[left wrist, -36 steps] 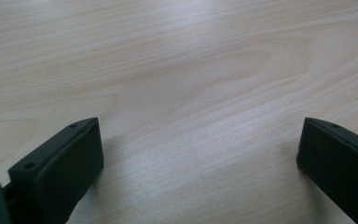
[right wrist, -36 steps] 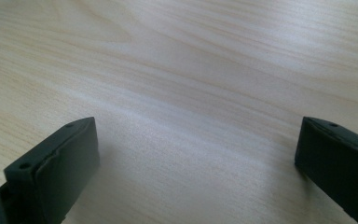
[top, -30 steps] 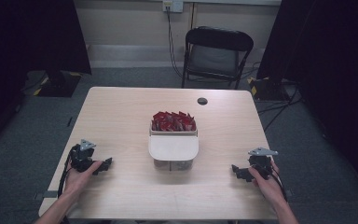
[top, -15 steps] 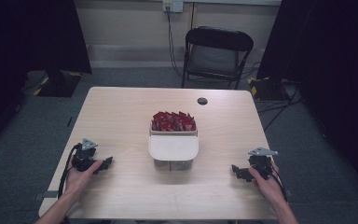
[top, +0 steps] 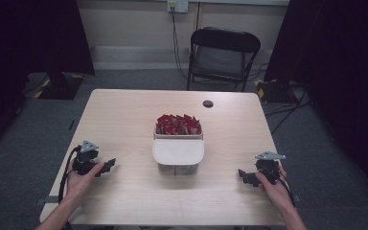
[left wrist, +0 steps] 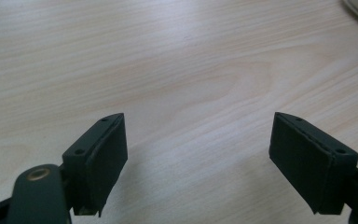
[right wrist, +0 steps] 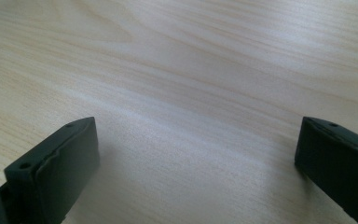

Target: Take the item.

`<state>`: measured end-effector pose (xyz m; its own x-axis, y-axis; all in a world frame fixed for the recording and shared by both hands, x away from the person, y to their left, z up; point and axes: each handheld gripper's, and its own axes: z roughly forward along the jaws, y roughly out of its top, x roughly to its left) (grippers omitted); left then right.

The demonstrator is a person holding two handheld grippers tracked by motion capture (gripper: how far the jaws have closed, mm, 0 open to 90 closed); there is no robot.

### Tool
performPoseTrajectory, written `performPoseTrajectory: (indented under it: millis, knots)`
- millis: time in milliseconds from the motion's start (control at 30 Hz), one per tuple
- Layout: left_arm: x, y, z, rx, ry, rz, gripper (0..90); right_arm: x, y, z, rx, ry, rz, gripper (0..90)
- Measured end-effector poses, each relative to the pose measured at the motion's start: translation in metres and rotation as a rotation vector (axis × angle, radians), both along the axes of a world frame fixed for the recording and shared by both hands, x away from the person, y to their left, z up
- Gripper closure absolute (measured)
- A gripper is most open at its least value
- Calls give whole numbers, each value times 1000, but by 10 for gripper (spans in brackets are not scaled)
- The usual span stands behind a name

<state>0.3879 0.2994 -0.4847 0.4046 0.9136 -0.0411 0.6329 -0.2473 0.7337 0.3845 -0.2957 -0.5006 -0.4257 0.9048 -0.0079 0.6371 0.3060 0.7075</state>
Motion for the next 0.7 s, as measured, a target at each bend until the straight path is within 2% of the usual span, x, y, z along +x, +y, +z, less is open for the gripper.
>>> performPoseTrajectory:
  millis: [200,267,300,367,433,533,633,700]
  knots:
    - [-2,-4,7,-34,-3,-50,206,0,0,0,0,0,0,0]
    - [-4,-6,11,-34,-19,-63,206,0,0,0,0,0,0,0]
    - [-5,-7,14,-40,-45,-67,206,0,0,0,0,1,0,0]
    - [-6,-8,16,-43,-57,-69,206,0,0,0,0,0,-1,0]
    - [-6,-9,21,-50,-65,-93,206,0,0,0,0,1,-1,0]
    - [-10,-14,26,-17,-94,-113,207,0,0,0,0,0,-1,0]
    - [-11,-17,29,-20,-97,-128,211,0,0,0,0,0,-1,0]
    - [-12,-19,33,-44,-105,-136,211,0,0,0,0,1,-1,0]
